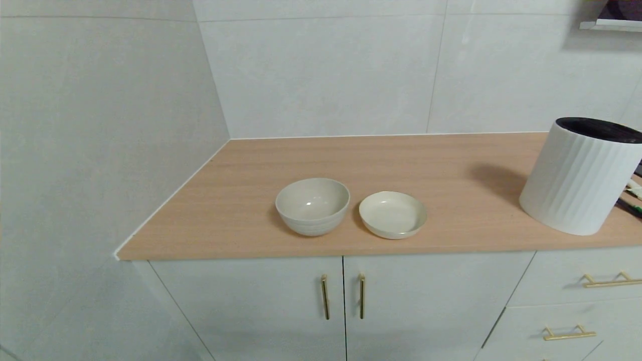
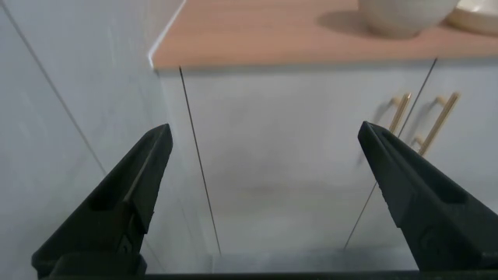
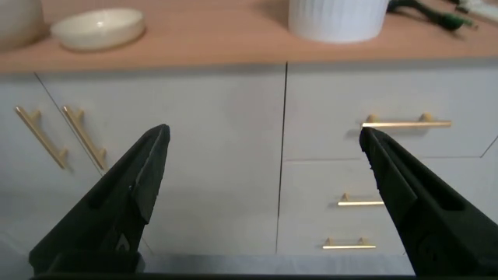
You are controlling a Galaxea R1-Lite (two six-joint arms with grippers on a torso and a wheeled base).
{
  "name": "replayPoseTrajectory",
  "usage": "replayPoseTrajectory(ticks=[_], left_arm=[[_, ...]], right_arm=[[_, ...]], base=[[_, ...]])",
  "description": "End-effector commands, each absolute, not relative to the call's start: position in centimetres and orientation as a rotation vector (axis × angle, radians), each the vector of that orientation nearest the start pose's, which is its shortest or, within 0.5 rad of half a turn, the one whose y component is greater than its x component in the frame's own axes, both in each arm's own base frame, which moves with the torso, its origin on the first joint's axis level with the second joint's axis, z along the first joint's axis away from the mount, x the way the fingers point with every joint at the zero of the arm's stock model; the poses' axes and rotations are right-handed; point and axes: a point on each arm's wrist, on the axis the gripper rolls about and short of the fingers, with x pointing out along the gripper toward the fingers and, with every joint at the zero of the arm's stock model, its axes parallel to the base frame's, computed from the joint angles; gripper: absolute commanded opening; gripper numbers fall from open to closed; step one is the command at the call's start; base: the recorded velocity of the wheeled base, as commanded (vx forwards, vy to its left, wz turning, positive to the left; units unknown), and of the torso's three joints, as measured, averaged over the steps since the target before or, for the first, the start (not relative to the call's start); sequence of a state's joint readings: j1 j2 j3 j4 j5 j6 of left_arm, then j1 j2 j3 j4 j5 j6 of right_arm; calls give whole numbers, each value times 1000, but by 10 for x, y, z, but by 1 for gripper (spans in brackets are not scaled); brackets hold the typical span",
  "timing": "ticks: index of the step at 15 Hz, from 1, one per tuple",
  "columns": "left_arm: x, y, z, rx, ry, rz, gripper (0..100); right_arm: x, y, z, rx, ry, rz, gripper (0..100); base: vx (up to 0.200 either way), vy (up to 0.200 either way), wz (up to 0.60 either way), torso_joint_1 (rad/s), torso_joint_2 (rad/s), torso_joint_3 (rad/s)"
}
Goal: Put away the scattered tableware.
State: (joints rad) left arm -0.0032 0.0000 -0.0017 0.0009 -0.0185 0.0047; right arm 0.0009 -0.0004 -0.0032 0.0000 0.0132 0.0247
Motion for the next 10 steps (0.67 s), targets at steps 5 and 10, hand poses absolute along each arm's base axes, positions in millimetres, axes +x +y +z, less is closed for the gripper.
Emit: replayPoseTrajectory(ticks=[5,10], left_arm=[[-23,0,76,5,0,-21,100],[-23,0,76,5,0,-21,100]], right_arm=[[-23,0,76,25,-3,15,100],[-23,0,76,25,-3,15,100]], base=[[0,0,0,-205,499,288],[0,0,0,-177,479,292]])
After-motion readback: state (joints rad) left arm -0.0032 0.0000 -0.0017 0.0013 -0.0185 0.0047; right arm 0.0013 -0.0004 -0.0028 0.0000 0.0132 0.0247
